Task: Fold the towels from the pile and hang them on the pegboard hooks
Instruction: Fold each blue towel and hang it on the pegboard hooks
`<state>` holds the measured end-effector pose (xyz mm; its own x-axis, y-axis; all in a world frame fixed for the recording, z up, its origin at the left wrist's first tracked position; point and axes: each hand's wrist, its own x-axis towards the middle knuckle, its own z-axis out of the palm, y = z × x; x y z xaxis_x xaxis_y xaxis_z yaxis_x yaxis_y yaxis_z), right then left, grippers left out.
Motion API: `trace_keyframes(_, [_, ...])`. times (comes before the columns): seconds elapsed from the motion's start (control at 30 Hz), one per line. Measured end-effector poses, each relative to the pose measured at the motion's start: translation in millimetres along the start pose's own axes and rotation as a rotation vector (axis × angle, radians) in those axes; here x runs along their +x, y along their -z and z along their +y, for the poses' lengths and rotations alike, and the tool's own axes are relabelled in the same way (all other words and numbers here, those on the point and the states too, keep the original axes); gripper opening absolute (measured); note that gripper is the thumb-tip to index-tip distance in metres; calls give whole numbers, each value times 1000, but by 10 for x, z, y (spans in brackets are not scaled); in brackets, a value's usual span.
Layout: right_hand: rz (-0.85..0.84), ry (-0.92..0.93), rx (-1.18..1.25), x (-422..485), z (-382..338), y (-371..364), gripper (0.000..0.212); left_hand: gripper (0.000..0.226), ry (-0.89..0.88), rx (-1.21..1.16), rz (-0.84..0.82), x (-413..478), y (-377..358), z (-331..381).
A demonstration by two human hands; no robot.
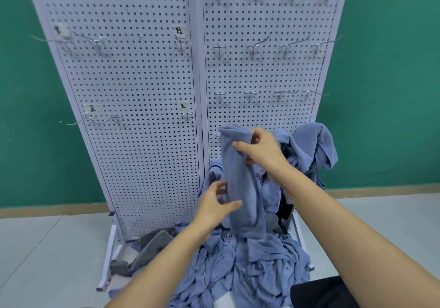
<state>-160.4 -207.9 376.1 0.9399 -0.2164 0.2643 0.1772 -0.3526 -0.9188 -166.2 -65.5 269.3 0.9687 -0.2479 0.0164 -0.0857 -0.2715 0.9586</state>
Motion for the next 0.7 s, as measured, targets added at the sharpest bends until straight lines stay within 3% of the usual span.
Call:
trace_keyframes(0.13, [19,25,125,21,-369,132,27,63,-67,-72,110,3,-145,223])
trace_keyframes(0.3, [-17,38,252,-7,-601,302,21,37,-219,-64,366,55,-251,453])
trace_keyframes(0.4, [30,19,391,11,-543,467,22,17,-255,-22,411,118,-248,448])
trace_keyframes(0.57, [143,-232,568,10,103,803,26,22,-287,-10,291,183,-4,428])
trace_keyframes(0.7, [9,-549,297,-103,752,875,33,16,-233,181,295,320,85,411])
